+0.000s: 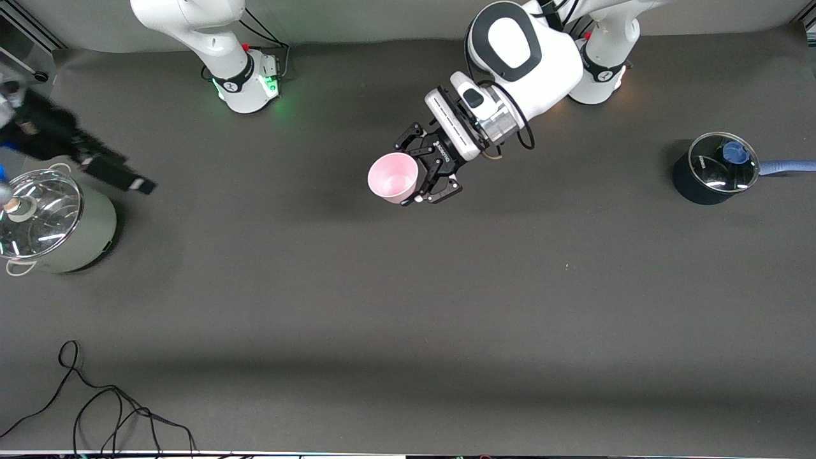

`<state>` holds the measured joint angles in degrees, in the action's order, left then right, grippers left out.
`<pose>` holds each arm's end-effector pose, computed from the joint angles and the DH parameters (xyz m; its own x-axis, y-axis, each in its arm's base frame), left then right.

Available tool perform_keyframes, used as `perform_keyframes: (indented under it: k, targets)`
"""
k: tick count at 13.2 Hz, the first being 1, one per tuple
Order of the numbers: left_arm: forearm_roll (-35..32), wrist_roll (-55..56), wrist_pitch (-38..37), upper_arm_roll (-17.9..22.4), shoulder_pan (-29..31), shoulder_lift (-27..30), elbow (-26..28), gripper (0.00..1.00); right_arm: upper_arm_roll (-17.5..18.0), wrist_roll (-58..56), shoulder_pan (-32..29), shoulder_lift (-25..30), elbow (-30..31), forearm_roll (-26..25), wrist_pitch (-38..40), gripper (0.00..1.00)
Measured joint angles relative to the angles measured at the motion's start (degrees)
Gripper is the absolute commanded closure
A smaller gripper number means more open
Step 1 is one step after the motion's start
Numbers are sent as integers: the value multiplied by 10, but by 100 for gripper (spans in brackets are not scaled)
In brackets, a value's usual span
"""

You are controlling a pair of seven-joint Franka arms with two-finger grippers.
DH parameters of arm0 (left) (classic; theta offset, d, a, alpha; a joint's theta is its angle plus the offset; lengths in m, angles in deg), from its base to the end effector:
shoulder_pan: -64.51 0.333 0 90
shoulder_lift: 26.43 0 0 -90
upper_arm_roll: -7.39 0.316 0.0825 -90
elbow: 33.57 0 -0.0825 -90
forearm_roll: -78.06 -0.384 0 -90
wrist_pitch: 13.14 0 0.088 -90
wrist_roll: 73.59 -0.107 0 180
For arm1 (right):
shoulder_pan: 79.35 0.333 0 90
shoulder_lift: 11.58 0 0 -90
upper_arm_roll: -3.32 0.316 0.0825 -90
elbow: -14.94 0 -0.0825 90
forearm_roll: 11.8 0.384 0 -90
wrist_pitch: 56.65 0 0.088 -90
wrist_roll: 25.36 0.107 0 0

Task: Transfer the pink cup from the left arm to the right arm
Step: 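Reach the right gripper toward the cup held by the left gripper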

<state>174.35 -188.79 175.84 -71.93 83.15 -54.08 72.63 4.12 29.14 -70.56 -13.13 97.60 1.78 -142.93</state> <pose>0.4522 -0.4075 0.4607 0.3008 -0.3006 0.9051 -0.8494 -0.5159 0.1109 0.5441 0.1186 0.6669 0.7215 -0.6716 -0.1685 -0.6924 -0.7020 -0.1668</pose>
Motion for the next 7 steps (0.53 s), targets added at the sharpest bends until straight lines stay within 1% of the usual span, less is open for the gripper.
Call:
perform_keyframes:
  k: [3,5,7]
  targets:
    - [0,0,1,0,0,0,0,79,4,181,95,-11,-13,0,-16,0]
    - [3,1,1,1,0,0,0,79,5,294,145,-42,-42,0,-33,0]
    - [5,2,1,1,0,0,0,79,5,376,188,-88,-82,0,-52,0]
